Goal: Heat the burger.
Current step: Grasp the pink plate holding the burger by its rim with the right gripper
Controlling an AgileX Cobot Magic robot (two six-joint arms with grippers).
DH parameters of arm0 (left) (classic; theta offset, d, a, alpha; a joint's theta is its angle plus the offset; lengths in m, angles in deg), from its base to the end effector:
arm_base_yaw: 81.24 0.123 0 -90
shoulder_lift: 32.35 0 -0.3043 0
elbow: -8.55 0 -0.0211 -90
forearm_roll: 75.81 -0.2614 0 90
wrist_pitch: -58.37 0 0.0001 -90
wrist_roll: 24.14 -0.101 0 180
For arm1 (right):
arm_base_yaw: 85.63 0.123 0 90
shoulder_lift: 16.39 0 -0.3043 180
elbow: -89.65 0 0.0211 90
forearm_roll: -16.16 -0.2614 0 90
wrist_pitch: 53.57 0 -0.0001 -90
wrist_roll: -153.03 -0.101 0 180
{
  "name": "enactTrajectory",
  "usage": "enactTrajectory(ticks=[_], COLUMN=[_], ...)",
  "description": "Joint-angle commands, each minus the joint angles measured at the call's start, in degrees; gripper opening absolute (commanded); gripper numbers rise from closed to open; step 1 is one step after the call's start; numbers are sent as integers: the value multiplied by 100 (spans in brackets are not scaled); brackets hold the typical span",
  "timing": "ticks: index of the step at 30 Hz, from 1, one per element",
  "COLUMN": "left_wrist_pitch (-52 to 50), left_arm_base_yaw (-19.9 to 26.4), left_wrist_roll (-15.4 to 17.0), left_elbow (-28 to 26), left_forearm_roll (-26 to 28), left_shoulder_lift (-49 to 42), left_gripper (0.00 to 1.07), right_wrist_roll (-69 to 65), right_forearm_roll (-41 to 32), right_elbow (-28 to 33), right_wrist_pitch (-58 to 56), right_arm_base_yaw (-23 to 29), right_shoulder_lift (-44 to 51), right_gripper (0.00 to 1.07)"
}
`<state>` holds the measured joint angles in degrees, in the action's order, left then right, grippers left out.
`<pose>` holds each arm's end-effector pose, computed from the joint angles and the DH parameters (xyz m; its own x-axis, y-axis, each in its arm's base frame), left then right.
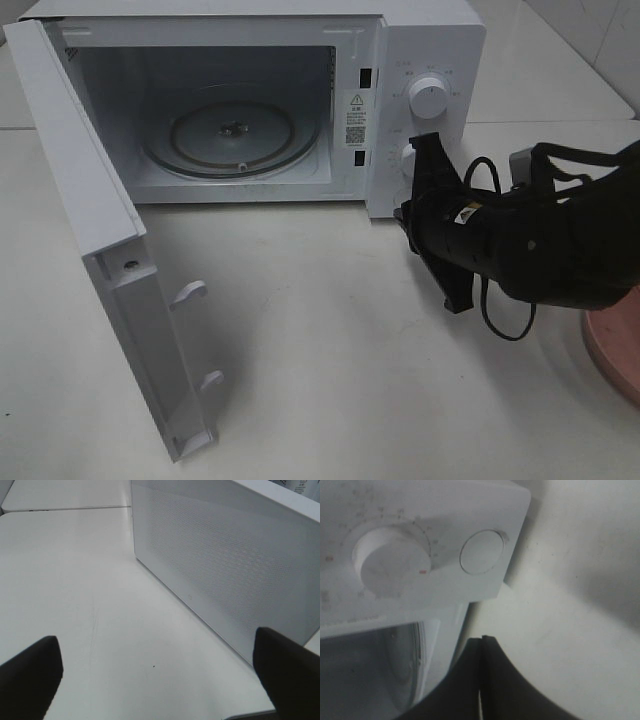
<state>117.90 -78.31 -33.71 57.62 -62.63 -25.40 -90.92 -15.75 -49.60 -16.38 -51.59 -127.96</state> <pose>-0.0063 -0.0202 0.2817 -0.4134 0.0268 -0.9102 0.1483 0.9882 -0.0383 0.2958 0.1609 0.1370 -0.2977 0.9424 -0.1524 0.4102 0.2704 0.8710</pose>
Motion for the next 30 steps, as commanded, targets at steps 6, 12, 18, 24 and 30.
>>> enactTrajectory(ticks=[6, 12, 18, 24, 30], left_wrist_pitch=[-52, -52, -52, -52, -52], left_arm_base_yaw=[-29, -29, -29, -29, -29], left_wrist_roll=[-6, -6, -6, -6, -6], left_elbow=[17, 17, 17, 17, 17], left_forearm_roll=[34, 34, 34, 34, 34], left_shoulder_lift=[-132, -132, -132, -132, -132], left_gripper=[98, 98, 98, 98, 98], right_wrist_roll=[2017, 3925, 5535, 5987, 5901], right_forearm_roll=[246, 378, 808, 1948, 2481], right_elbow=[17, 17, 17, 17, 17], right_wrist_pitch=[-1713, -3123, -4618, -5443, -6142], right_arm_base_yaw=[-11, -286, -670, -670, -670], right_shoulder_lift=[751, 1169, 1495, 1776, 2017], right_gripper=[3, 4, 7, 7, 9])
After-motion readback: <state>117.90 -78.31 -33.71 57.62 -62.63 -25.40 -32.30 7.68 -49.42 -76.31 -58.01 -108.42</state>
